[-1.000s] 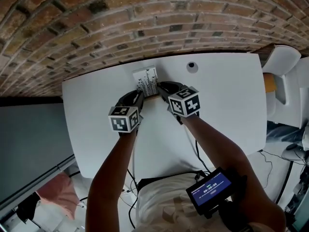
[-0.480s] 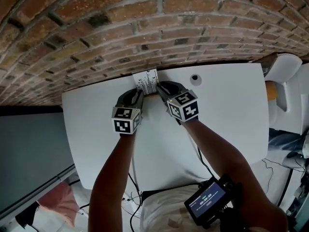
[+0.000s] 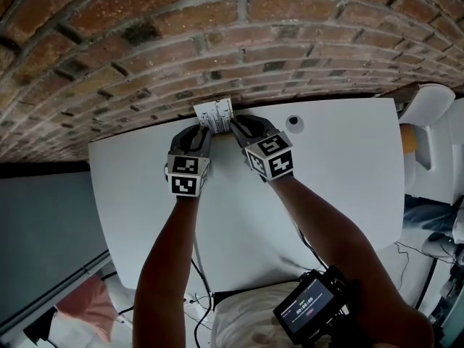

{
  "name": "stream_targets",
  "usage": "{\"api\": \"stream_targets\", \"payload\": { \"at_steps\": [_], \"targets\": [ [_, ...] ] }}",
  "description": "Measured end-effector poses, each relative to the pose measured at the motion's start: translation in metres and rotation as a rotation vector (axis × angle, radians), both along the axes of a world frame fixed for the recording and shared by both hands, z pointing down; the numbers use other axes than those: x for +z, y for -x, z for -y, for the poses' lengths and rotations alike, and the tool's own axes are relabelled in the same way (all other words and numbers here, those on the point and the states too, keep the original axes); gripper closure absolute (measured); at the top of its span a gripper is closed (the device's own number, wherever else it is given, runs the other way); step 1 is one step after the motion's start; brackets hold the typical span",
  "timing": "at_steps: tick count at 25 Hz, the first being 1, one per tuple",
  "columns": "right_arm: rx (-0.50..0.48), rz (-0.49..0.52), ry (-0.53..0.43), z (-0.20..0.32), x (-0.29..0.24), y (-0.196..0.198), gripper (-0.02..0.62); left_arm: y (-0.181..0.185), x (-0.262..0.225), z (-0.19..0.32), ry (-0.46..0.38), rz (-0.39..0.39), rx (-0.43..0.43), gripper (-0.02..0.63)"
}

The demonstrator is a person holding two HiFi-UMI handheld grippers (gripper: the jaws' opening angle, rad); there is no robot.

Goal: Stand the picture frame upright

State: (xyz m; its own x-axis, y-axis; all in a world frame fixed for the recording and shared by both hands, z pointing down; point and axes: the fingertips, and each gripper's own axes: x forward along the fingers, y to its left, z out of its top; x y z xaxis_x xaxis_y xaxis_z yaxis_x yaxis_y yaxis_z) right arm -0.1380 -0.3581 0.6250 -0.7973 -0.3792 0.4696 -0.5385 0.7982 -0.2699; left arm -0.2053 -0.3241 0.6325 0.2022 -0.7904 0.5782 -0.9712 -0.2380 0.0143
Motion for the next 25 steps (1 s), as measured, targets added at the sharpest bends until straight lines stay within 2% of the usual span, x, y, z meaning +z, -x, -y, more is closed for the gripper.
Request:
{"api": "stream_targets", "payload": {
  "at_steps": [4,12,19,25],
  "targets": [
    [-0.008,-0.025,-0.054,0.001,0.0,0.002,0.506,0.003,-0.001,0.005,-0.011,0.054,0.01,0.504],
    [-0.027,-0.064,-0.117,0.01,0.002,0.007,0.505,0.007,0.001,0.012,-0.012,0.076,-0.02,0.503],
    [-0.044,-0.1,-0.162,0.009,0.006,0.006,0.501,0.006,0.005,0.012,-0.004,0.079,-0.047,0.503],
    [-0.042,-0.108,-0.127,0.006,0.014,0.004,0.486,0.007,0.012,0.009,0.029,0.037,-0.06,0.503]
  ]
}}
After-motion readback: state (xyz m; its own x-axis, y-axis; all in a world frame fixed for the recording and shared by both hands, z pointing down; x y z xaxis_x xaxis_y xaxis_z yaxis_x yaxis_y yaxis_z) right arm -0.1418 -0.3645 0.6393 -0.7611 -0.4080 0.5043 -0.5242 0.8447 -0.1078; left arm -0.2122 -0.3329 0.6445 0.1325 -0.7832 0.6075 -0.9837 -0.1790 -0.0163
